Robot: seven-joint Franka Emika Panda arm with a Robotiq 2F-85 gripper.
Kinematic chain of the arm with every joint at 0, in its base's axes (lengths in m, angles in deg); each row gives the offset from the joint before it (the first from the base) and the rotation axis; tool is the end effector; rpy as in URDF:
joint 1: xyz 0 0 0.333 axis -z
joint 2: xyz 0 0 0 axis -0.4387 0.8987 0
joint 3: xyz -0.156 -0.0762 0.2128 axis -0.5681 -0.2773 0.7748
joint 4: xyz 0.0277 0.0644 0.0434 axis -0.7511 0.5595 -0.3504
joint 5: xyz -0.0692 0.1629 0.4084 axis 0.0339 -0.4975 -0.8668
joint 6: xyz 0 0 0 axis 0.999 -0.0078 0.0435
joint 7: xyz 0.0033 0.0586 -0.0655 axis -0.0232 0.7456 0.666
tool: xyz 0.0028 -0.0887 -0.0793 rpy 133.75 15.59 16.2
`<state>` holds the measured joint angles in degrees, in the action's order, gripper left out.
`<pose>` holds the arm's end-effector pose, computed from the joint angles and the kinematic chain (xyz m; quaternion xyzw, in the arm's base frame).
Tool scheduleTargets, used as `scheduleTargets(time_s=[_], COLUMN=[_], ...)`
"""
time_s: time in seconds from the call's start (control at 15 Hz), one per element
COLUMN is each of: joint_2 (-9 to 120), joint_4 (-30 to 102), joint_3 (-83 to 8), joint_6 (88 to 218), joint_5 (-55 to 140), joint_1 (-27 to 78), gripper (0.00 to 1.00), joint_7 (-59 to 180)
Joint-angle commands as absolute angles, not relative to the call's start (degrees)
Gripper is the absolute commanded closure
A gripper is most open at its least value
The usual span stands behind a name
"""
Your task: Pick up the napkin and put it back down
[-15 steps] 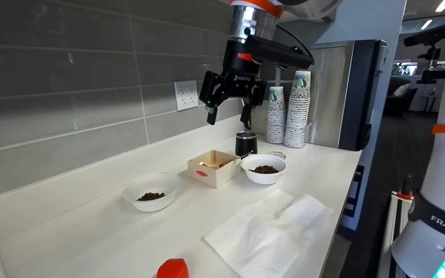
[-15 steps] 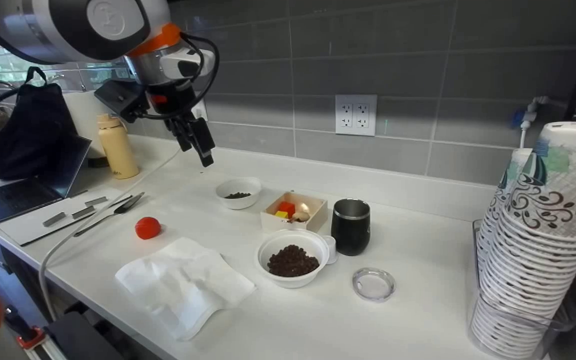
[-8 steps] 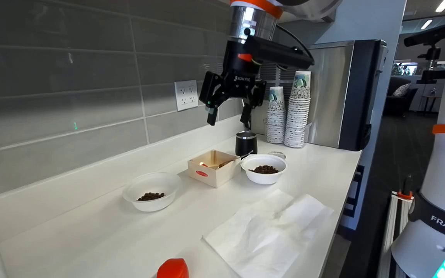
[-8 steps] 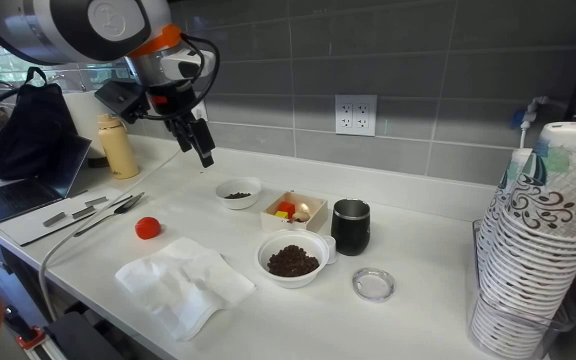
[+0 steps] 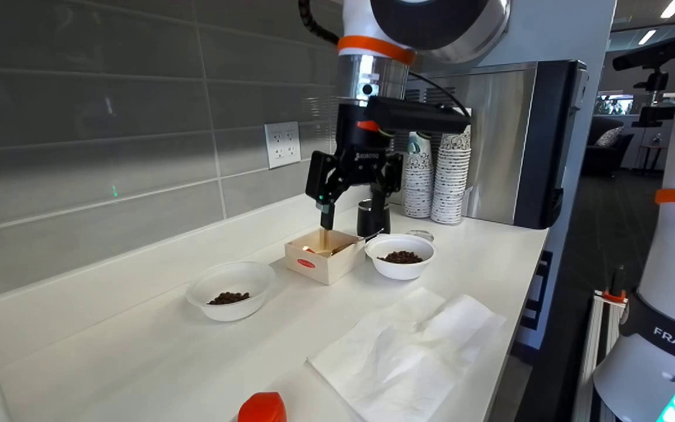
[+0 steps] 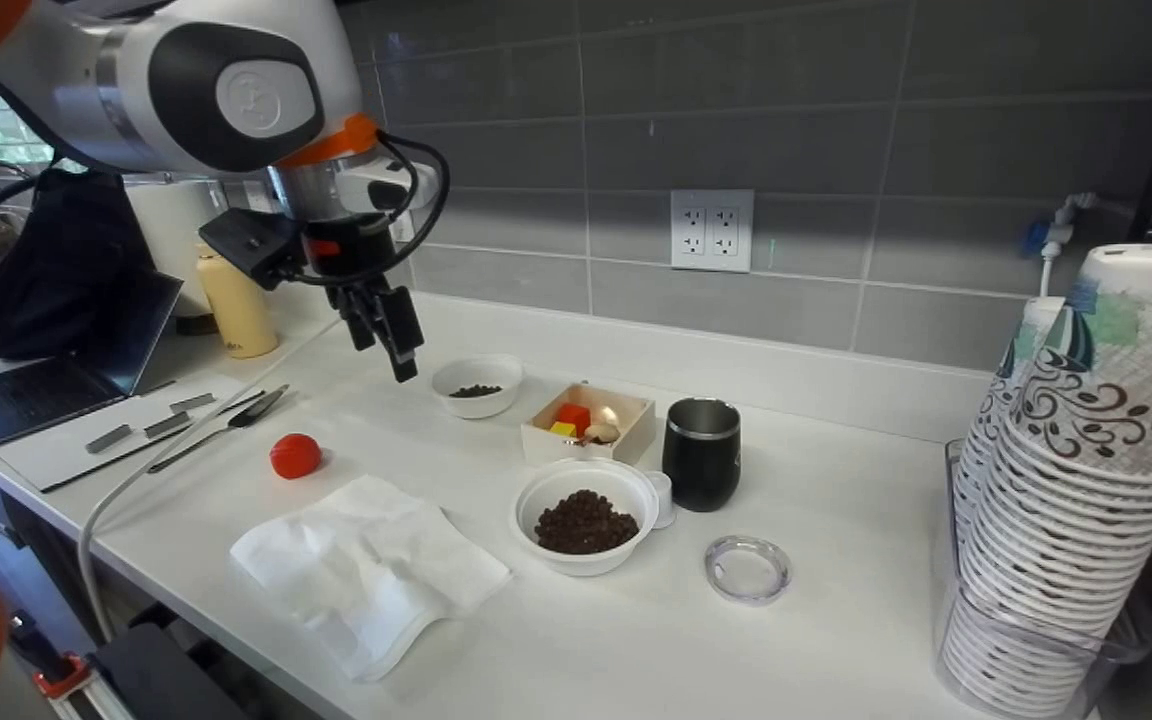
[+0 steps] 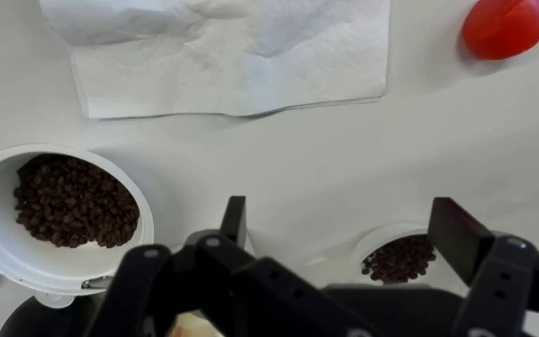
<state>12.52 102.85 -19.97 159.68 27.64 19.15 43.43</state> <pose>0.4104 0.1368 0.2712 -0.9922 0.0987 -0.0627 0.0430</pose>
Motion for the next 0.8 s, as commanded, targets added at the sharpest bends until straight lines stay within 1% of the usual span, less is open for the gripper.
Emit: scheduleTargets(time_s=[0.0,0.2,0.73], joint_2=[18.62,23.54,37.58], joint_4=[102.82,102.87,102.83], joint_3=[-20.99,-20.94,-23.31], joint_6=[160.68,160.90,169.25], joint_5=[26.25,27.51,26.11], joint_1=[18.13,18.79,18.82], gripper=[0.00,0.00,0.00], joint_7=[43.87,43.68,45.31])
